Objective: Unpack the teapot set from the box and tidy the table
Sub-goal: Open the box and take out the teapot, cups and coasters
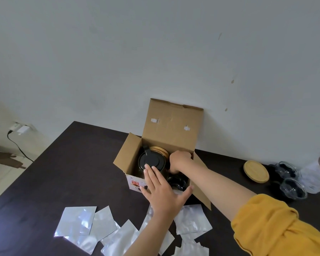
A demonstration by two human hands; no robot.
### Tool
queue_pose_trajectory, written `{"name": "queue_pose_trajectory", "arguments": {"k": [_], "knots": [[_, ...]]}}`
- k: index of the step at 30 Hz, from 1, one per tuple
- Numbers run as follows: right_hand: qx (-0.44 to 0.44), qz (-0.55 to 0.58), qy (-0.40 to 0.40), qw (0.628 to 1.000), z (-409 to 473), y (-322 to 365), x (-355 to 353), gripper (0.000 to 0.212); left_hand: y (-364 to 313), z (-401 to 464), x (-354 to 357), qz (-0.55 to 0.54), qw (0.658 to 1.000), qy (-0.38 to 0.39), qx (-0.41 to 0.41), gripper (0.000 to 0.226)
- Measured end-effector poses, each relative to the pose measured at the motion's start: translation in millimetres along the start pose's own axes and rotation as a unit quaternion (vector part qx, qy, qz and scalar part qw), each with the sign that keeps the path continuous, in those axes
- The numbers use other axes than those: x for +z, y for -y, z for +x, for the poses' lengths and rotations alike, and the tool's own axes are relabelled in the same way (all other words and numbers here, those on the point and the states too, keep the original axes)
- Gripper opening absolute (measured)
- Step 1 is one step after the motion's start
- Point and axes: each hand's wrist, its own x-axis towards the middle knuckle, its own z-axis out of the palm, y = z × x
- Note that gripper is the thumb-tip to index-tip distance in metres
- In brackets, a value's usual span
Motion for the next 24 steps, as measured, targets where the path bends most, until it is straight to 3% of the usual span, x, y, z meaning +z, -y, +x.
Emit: {"name": "queue_pose_trajectory", "arguments": {"k": [5,11,17,21,24], "knots": [[-0.009,0.012,-0.054,0.998,-2,-1,6,0.027,1,1,1,0.005,1.000,-0.004,0.002,0.134],[-0.015,0.044,-0.195,0.980,-19,-10,12,0.068,0,2,0,0.008,1.000,0.008,-0.004,0.135],[-0.023,0.136,-0.281,0.950,-56,-29,-1,0.067,1,1,-1,0.013,1.000,0.022,-0.007,0.139],[-0.002,0.382,-0.302,0.873,-92,-64,12,0.072,0,1,-2,0.020,0.999,0.025,-0.005,0.138],[0.028,0.524,-0.316,0.790,-112,-102,45,0.052,1,0,-4,0.029,0.998,0.044,-0.014,0.141]]}}
